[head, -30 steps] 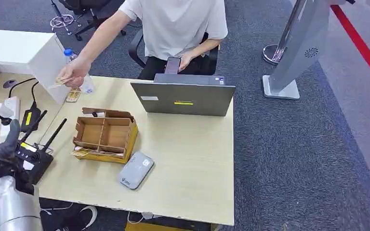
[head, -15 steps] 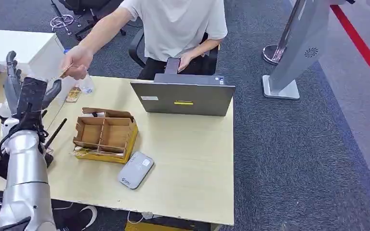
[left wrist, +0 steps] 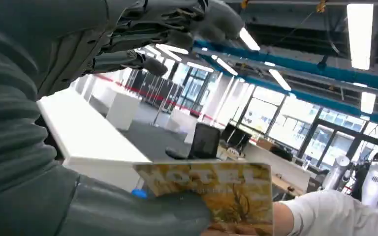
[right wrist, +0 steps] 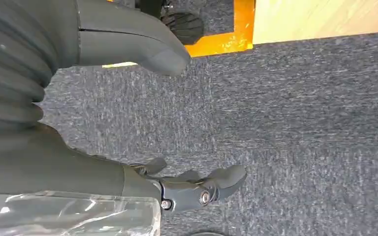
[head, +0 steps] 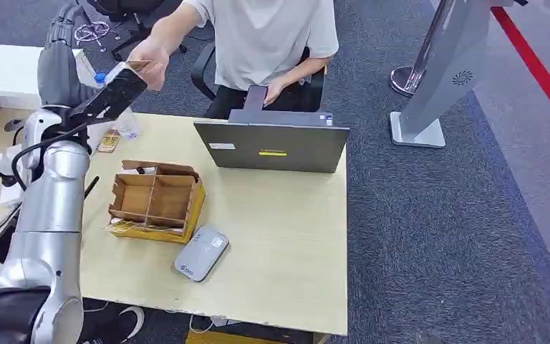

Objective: Pass the card to the sensor for recognition and then transmit it.

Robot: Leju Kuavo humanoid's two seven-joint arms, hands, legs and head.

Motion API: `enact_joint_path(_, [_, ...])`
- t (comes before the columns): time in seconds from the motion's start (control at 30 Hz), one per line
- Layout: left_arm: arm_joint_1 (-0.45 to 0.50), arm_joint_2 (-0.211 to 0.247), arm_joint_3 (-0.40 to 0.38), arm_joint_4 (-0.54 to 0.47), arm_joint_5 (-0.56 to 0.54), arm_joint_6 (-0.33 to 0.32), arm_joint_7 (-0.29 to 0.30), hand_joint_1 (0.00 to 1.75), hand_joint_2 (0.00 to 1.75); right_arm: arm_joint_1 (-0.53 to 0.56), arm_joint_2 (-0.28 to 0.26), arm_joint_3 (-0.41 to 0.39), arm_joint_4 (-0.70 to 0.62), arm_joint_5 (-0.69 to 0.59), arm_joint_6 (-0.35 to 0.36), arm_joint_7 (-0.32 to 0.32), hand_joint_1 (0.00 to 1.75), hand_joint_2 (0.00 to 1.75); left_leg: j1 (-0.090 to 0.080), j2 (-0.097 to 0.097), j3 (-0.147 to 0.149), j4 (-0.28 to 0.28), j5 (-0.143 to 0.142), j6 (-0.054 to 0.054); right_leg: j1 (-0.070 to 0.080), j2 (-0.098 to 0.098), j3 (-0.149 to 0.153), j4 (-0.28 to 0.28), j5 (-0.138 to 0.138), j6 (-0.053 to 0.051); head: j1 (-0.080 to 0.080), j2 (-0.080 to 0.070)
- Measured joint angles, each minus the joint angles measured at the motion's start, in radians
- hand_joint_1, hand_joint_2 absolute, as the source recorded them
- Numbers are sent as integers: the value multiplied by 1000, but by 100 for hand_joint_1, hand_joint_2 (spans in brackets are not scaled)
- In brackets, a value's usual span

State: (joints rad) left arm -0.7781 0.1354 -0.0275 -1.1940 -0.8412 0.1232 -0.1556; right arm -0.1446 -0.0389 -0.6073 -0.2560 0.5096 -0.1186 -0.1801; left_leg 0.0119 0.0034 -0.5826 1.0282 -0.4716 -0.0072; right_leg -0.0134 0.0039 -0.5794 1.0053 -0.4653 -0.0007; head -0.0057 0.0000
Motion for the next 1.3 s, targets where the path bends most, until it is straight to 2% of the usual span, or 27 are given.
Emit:
enact_joint_path(0.1, [-22, 0, -30, 0, -50, 7, 22, 175, 175, 2, 0, 0, 0, 14, -2, 5, 0, 175, 0, 2, 0, 0, 0, 0, 0, 2, -1, 0, 0, 0, -2, 0])
enact_joint_path(0.47, [-171, 16, -249, 29, -272, 51, 142, 175, 175, 3, 0, 0, 0, 95, -14, 45, 0, 175, 0, 1, -2, 0, 0, 0, 0, 1, -2, 0, 1, 0, -1, 0])
enact_joint_path(0.53, [-178, 15, -253, 30, -285, 54, 150, 175, 175, 4, 0, 0, 0, 102, -15, 48, 0, 175, 0, 1, -1, 0, 0, 0, 0, 2, -2, 0, 1, 0, -2, 0])
enact_joint_path(0.67, [-221, 16, -315, 63, -322, 64, 172, 175, 175, 4, 0, -1, 0, 145, -24, 65, 0, 175, 0, 0, -2, 0, 1, 0, 0, 0, -2, 0, 1, 0, -2, 0])
enact_joint_path(0.93, [-216, 12, -346, 72, -313, 132, 163, 175, 175, 5, 0, -1, 2, 172, -29, 76, 0, 175, 0, 0, -2, 0, 1, 0, 0, 0, -2, 0, 1, 0, -1, 0])
enact_joint_path(1.23, [-205, 13, -346, 66, -305, 136, 155, 175, 175, 5, 0, -1, 2, 173, -32, 75, 0, 175, 0, 0, -2, 0, 1, 0, 0, 0, -2, 0, 1, 0, -1, 0])
enact_joint_path(1.27, [-186, 15, -347, 50, -293, 138, 142, 175, 175, 7, 0, -2, 2, 173, -35, 73, 0, 175, 0, 0, -2, 0, 1, 0, 0, 1, -2, 0, 1, 0, -1, 0])
enact_joint_path(1.3, [-127, 25, -349, -9, -276, 145, 116, 175, 175, 12, 0, -8, 4, 171, -43, 66, 0, 175, 0, 0, -2, 0, 1, 0, 0, 1, -2, 0, 1, 0, -1, 0])
